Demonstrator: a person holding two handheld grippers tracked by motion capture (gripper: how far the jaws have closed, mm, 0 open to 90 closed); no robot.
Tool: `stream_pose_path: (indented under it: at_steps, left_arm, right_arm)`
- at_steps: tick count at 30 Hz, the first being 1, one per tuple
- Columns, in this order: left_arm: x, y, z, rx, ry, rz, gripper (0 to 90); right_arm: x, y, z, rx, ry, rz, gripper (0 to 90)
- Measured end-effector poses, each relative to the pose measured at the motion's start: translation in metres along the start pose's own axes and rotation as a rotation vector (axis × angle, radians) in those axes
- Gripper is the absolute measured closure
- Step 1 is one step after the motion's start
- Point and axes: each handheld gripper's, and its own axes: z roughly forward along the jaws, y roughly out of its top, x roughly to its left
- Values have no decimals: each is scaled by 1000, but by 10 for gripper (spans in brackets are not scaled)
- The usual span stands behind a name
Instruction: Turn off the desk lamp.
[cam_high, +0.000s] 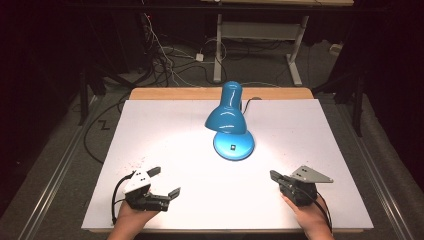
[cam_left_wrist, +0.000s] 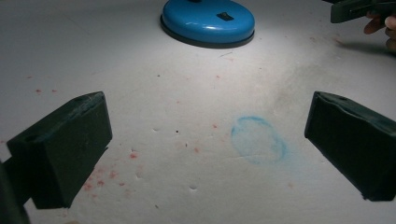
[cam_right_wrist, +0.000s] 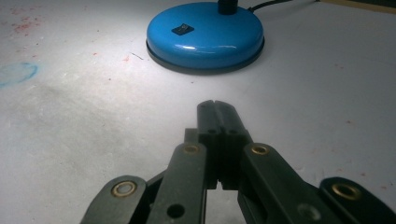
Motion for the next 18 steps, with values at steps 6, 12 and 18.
stream_pose_path:
  at_steps: [6, 12, 18]
  left_arm:
    - [2, -1, 1, 6, -3, -9, 0]
    - [3, -1, 1, 7, -5, -10, 0]
    - [3, -1, -1, 0, -3, -13, 0]
  right_arm:
    - [4, 5, 11, -10, 20, -8, 900]
    - [7, 11, 19, 1, 35, -27, 900]
    - [10, 21, 33, -7, 53, -41, 900]
